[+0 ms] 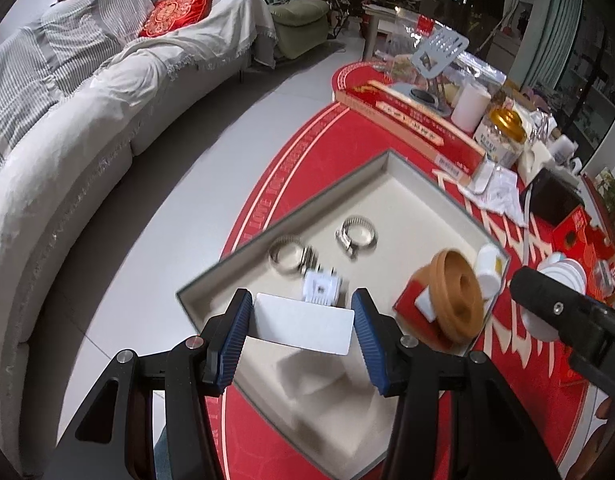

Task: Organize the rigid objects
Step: 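Lower the card and pill bottle back down over the tray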

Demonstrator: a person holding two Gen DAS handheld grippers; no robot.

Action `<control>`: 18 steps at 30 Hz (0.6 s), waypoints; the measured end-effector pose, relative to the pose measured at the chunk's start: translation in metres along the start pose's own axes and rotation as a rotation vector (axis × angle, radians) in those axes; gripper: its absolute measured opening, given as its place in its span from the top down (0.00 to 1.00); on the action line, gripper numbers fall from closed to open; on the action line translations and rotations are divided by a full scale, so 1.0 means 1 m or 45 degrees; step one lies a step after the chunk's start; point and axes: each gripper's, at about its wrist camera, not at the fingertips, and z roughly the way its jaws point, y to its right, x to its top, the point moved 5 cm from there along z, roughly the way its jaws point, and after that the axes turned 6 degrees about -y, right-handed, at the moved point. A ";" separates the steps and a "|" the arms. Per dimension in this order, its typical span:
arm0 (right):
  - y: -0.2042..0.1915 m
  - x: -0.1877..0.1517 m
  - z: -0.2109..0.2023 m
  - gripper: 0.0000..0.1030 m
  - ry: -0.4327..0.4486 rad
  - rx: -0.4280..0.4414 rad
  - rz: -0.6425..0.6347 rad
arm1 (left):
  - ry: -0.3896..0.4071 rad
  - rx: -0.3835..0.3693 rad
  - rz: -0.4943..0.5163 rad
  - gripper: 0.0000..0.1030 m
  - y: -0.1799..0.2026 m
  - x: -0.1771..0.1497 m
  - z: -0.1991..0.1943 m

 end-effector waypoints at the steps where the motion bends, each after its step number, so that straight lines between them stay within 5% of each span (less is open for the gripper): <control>1: 0.000 0.003 0.000 0.24 0.005 -0.002 0.002 | 0.006 -0.003 0.000 0.46 0.001 0.004 0.000; 18: 0.004 0.018 0.020 0.24 -0.013 -0.013 0.019 | -0.024 0.008 -0.023 0.46 -0.001 0.018 0.020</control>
